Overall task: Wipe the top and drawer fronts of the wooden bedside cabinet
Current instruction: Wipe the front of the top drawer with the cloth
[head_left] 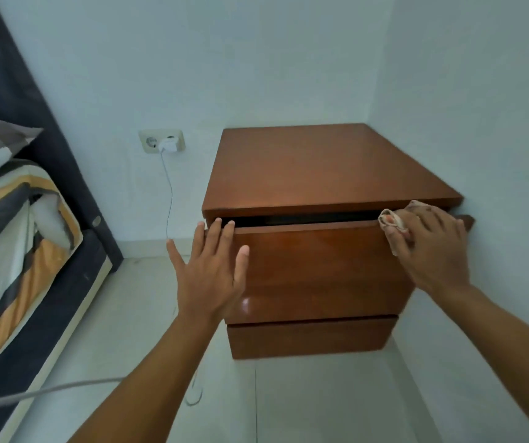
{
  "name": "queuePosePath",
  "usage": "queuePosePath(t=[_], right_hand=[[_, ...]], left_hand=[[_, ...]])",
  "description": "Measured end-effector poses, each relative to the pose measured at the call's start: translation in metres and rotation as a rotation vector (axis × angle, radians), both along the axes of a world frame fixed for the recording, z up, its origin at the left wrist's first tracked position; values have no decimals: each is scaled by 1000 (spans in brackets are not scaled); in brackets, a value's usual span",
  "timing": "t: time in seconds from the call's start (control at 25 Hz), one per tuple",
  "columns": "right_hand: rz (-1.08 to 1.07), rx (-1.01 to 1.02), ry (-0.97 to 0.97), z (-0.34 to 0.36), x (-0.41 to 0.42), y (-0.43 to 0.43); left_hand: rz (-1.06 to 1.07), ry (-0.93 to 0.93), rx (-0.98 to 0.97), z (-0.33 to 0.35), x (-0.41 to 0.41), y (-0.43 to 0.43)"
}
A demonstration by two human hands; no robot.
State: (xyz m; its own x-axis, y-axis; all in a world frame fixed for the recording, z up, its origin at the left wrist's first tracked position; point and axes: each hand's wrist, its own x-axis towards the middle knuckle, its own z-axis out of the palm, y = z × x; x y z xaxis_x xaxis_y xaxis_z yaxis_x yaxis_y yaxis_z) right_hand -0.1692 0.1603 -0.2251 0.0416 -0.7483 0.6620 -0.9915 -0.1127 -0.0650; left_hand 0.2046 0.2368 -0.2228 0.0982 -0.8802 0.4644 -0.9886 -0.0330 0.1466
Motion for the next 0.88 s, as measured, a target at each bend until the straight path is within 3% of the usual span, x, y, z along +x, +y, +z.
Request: queuePosePath(t=[0.12,0.32,0.44,0.56,0.68,0.88], right_hand=[[100,-20,-68,-9,-22,-10],[79,-173,-407,-8,-45,2],[168,-293,-518,2,7,30],[392,-242,-391,-3,120,49],[399,-115,-36,-42,209,43],[295,-97,45,-57,176,23]], left_hand=[[15,21,-47,-4,-2,-2],[-10,51,-19,-2,1,-1],[-44,71,26,3,3,0],[-63,106,27,3,2,1],[-75,143,0,-1,1,3],[-72,153,-91,-12,1,-5]])
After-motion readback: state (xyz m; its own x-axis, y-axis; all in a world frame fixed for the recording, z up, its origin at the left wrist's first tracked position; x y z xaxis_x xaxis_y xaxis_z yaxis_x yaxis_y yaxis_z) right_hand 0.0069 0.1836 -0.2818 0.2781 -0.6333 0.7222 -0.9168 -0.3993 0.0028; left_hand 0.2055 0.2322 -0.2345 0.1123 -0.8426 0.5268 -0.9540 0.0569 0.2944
